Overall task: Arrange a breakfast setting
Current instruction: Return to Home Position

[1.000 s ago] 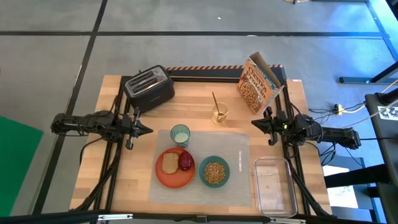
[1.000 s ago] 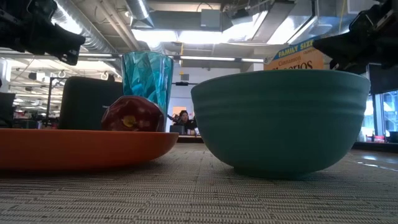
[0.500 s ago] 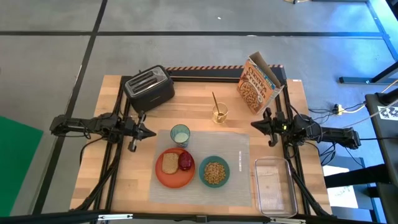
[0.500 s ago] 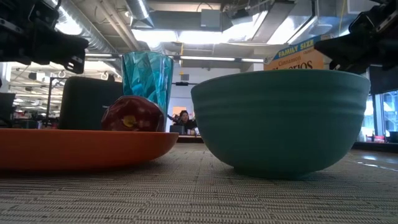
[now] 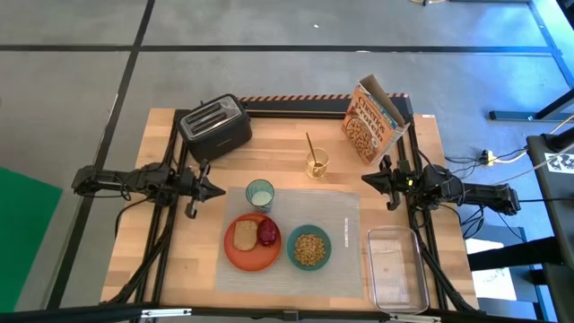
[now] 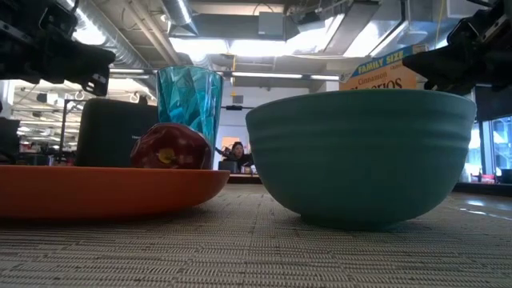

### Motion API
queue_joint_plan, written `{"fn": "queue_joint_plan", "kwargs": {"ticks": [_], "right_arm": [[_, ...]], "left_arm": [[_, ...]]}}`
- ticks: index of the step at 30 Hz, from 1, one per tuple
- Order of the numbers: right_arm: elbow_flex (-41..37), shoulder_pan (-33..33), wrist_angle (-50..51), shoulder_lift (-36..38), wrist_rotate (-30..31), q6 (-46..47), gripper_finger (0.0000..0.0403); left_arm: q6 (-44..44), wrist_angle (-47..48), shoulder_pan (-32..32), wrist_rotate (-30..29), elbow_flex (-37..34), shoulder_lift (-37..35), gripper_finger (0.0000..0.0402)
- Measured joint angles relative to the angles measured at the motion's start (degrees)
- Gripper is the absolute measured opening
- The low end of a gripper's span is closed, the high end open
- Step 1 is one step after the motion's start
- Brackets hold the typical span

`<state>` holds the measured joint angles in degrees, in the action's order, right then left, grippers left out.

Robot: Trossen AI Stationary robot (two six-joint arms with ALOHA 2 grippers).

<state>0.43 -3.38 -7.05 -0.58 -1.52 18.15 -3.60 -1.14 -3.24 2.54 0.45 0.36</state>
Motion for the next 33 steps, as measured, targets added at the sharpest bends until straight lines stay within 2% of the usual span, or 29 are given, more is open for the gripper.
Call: {"fn": "queue_joint_plan", "kwargs": {"ticks": [4, 33], "right_arm": [[0.00, -0.02, 0.00, 0.00, 0.00, -0.02, 0.0001], [-0.02, -0.02, 0.01, 0.00, 0.00, 0.00, 0.0001]], "left_arm": [[-4.67, 0.01, -0.10, -0.13, 0.00, 0.00, 0.0000], [-4.82, 0.04, -0.10, -0.33, -0.02, 0.00, 0.0000]]}}
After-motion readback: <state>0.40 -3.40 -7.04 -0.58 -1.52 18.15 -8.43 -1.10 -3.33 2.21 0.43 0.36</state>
